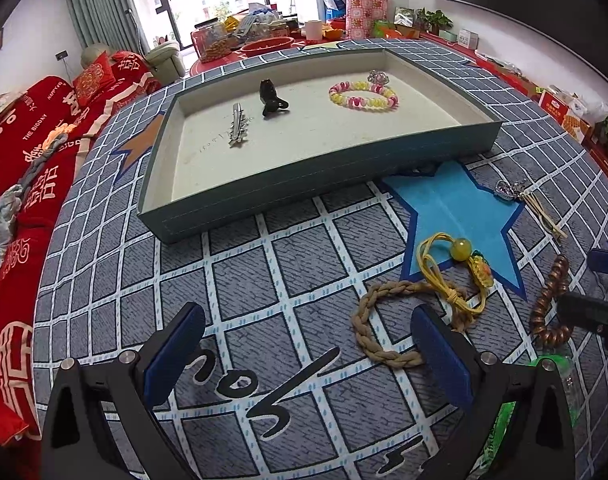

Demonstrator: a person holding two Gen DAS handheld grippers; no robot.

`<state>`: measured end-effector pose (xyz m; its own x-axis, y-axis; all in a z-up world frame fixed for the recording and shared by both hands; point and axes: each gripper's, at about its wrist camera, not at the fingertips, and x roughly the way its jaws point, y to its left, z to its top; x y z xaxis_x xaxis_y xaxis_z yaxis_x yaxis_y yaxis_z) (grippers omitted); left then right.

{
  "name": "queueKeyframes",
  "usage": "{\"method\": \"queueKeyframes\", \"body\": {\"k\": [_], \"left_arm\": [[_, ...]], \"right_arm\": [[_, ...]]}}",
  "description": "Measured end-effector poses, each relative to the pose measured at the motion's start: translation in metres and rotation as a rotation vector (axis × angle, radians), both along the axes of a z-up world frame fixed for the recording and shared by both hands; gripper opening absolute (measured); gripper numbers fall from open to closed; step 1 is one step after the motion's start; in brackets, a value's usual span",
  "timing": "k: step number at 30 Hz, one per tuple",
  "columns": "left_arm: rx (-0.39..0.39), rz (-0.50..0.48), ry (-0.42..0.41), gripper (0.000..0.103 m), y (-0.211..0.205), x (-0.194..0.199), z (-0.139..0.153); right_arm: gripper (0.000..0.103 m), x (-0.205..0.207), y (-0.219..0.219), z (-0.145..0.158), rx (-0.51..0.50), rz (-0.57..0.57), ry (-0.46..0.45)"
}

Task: Organize jewelry
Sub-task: 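Grasp the braided rope bracelet with the left tool while the right tool grasps the brown bead bracelet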

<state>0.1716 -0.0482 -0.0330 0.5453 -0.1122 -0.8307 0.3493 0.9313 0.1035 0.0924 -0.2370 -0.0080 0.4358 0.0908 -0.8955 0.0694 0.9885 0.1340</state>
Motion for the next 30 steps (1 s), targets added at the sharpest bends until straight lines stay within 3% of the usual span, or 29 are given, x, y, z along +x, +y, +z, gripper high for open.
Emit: {"method": "queueKeyframes", "body": {"k": [4,13,16,18,20,30], "left_arm": [[-0.016,-0.017,0.001,0.103,-0.005,-0.001,0.001],[-0.057,-0.087,0.02,0.064,-0.017,-0.01,0.005],[-0.076,-0.114,0.033,0.045,-0.02,-0.014,0.006],[-0.069,-0.124,0.025,0.038,-0.023,-0.017,0.007],[-0.064,-0.129,0.019,0.021,-0.025,-0.02,0.007],[-0.172,-0.04,0.015,0.02,0.008,-0.026,0.021]], "right_arm": [[0.075,0.006,0.012,0.0,-0.039,0.034,-0.015],[0.06,0.013,0.029,0.0,-0.085,0.069,-0.031],[0.042,0.013,0.036,0.001,-0.112,0.082,-0.043],[0.024,0.013,0.039,0.002,-0.107,0.093,-0.048],[0.012,0.012,0.041,0.003,-0.104,0.093,-0.053],[0.012,0.0,0.018,0.014,0.0,0.04,-0.09]]}}
